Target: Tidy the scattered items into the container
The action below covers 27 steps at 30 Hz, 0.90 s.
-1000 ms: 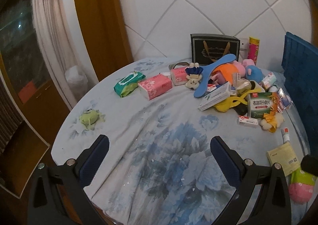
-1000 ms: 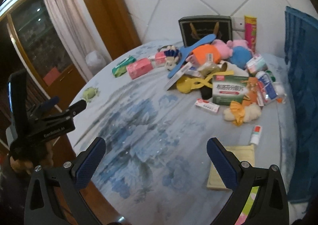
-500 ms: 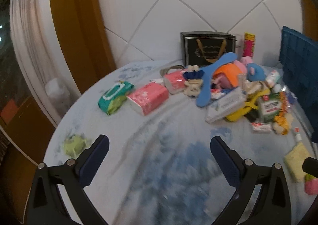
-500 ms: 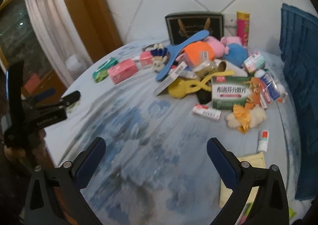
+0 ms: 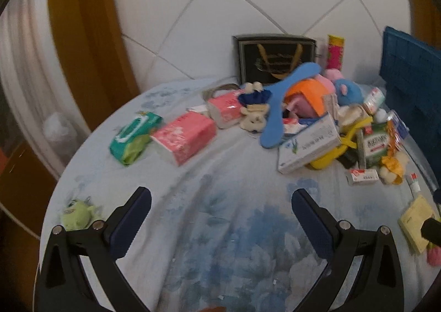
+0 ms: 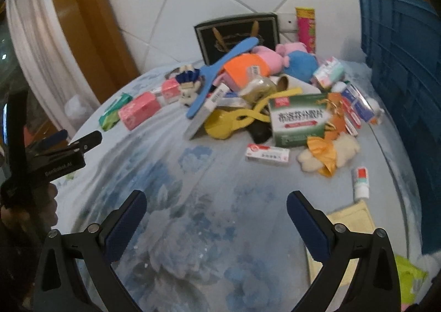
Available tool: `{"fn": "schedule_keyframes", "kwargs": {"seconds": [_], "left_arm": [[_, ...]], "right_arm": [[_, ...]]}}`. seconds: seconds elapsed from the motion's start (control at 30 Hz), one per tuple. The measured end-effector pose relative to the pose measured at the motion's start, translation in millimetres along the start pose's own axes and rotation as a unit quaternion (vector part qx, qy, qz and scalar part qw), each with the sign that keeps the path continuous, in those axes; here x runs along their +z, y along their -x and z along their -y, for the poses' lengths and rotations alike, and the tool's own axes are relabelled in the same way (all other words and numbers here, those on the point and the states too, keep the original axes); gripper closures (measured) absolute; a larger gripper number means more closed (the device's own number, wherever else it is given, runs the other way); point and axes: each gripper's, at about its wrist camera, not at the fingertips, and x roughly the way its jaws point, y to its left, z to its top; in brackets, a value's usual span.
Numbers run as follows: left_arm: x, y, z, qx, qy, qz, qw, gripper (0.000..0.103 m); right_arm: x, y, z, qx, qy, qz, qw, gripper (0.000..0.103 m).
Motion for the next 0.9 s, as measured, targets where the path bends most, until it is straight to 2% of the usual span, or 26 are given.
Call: {"fn": "schedule_keyframes", "kwargs": {"seconds": [0.1, 0.17, 0.23, 0.27, 0.3, 0.33, 0.37, 0.4, 0.43, 0.47, 0.53, 0.57, 0.6, 0.67, 0.73, 0.77, 0.83, 0.9], "left_arm": [[5.0, -9.3, 0.0, -0.018, -0.022, -0.001, 0.9996, 0.000], [3.0, -12.5, -6.5, -0.028, -0.044, 0.000, 0.9986, 0.000], [-0.1, -14.6, -18.4, -0.038, -0.044, 0.001, 0.9983, 0.000], [1.9, -15.2, -21.3, -0.039, -0.039, 0.006, 0.9984, 0.000], [8.1, -14.9, -22.3, -0.043, -0.036, 0.012, 0.9984, 0.000], [17.2, -12.5, -21.2, -0.049, -0.033, 0.021, 0.9980, 0.000], [27.0, -8.5, -19.1, -0.059, -0.031, 0.033, 0.9972, 0.000], [36.5, -4.3, -16.5, -0.071, -0.029, 0.044, 0.9961, 0.000], [44.3, -0.9, -12.9, -0.088, -0.028, 0.050, 0.9945, 0.000], [47.4, -2.6, -7.3, -0.116, -0.029, 0.041, 0.9920, 0.000], [41.8, -18.7, 9.3, -0.176, -0.043, -0.013, 0.9834, 0.000], [31.0, -31.7, 20.4, -0.186, -0.051, -0.060, 0.9794, 0.000], [18.5, -42.2, 29.6, -0.191, -0.046, -0.089, 0.9765, 0.000], [6.2, -47.5, 41.4, -0.194, -0.026, -0.100, 0.9755, 0.000], [10.9, -43.7, 53.5, -0.185, -0.017, -0.088, 0.9787, 0.000], [23.6, -35.4, 56.1, -0.174, -0.009, -0.066, 0.9825, 0.000], [49.8, -10.0, 55.0, -0.161, 0.012, -0.006, 0.9869, 0.000], [51.2, 0.3, 57.5, -0.131, -0.009, 0.049, 0.9902, 0.000]], "right_arm": [[12.9, 15.5, -6.0, -0.017, -0.007, 0.035, 0.999, 0.000], [22.4, 41.8, -10.3, -0.024, -0.018, 0.106, 0.994, 0.000], [24.6, 69.4, -15.0, -0.038, -0.017, 0.189, 0.981, 0.000], [23.5, 76.0, -16.2, -0.047, -0.017, 0.210, 0.976, 0.000], [22.4, 72.1, -14.4, -0.053, -0.026, 0.202, 0.978, 0.000], [23.5, 54.2, -9.5, -0.041, -0.040, 0.151, 0.987, 0.000], [24.9, 29.9, -4.1, -0.010, -0.052, 0.077, 0.996, 0.000], [22.5, 13.9, -0.5, 0.026, -0.061, 0.037, 0.997, 0.000], [16.9, 6.2, 2.6, 0.055, -0.073, 0.028, 0.995, 0.000], [11.2, 4.4, 5.1, 0.067, -0.084, 0.035, 0.994, 0.000], [4.8, 3.0, 10.7, 0.074, -0.095, 0.046, 0.992, 0.000], [5.0, 1.9, 14.9, 0.074, -0.091, 0.047, 0.992, 0.000], [6.1, 1.0, 20.3, 0.076, -0.088, 0.048, 0.992, 0.000], [10.2, -2.0, 35.1, 0.089, -0.083, 0.047, 0.991, 0.000], [15.8, -7.5, 54.8, 0.102, -0.091, 0.034, 0.990, 0.000], [19.6, -4.3, 64.4, 0.096, -0.092, 0.034, 0.991, 0.000], [34.7, 20.8, 73.7, 0.056, -0.062, 0.084, 0.993, 0.000], [51.0, 54.1, 69.8, 0.005, 0.000, 0.160, 0.987, 0.000]]}}
